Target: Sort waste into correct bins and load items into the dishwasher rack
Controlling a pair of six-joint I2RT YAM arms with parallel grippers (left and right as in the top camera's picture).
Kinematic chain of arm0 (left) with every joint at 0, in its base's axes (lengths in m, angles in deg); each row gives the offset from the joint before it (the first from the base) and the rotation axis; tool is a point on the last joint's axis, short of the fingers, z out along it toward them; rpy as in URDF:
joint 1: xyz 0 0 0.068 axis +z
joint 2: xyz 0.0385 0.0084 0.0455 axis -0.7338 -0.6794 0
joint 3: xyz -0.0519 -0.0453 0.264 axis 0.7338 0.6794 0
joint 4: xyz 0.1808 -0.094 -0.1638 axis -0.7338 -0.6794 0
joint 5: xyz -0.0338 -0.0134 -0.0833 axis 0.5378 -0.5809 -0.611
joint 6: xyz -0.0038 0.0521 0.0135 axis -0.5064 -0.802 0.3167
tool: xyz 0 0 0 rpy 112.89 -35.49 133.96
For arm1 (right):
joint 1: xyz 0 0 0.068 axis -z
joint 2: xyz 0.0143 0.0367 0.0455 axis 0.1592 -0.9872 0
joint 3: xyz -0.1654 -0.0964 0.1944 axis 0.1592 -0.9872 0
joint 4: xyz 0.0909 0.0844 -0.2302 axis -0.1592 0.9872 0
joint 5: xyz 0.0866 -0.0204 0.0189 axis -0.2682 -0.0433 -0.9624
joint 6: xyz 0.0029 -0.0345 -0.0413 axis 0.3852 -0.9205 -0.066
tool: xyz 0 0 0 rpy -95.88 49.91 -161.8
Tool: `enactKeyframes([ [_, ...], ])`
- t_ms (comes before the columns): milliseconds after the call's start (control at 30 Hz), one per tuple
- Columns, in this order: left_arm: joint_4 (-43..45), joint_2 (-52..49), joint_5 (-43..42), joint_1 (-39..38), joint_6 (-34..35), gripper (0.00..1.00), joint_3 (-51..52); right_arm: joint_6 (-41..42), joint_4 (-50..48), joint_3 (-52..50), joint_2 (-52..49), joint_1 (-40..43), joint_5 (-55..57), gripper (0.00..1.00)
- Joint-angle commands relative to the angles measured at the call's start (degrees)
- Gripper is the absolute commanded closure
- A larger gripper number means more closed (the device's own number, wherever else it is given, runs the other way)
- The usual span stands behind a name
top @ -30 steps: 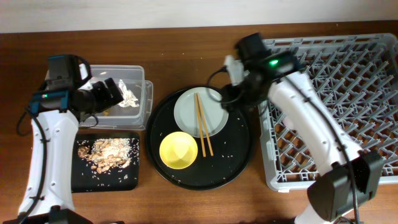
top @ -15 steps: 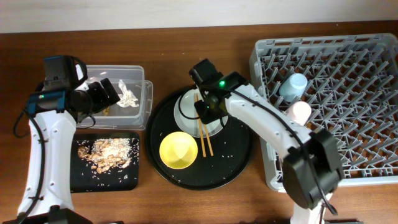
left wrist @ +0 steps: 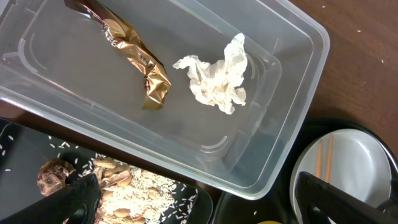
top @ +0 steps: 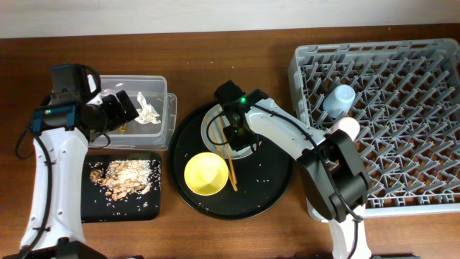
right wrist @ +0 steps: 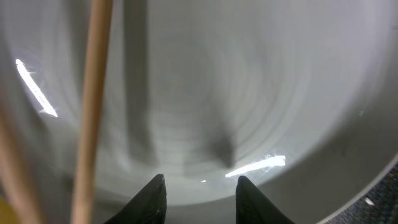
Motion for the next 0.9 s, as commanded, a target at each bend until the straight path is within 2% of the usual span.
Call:
enactKeyframes([
  [0, -0.1, 0.7, 0.6, 0.1, -0.5, 0.01, -0.1, 0.7, -0.3, -0.6, -0.9, 0.0, -0.4, 0.64],
  [167, -0.1, 0.7, 0.6, 0.1, -0.5, 0.01, -0.1, 0.7, 0.6, 0.6, -0.2, 0.0, 0.0, 0.59],
  [433, -0.1, 0.7, 0.6, 0.1, -0.5, 0.00, -0.1, 0.8, 8.8, 11.2, 2.8, 0.0, -2.1, 0.58],
  [533, -0.1, 0.7, 0.6, 0.1, -0.5, 0.01, -0.1, 3.8, 7.6, 12.0, 2.8, 0.0, -7.0, 0.59],
  [867, -0.1, 0.7, 0.6, 0.1, -0.5, 0.01, -0.1, 6.3, -3.1, 2.8, 1.4, -1.6, -7.1, 0.58],
])
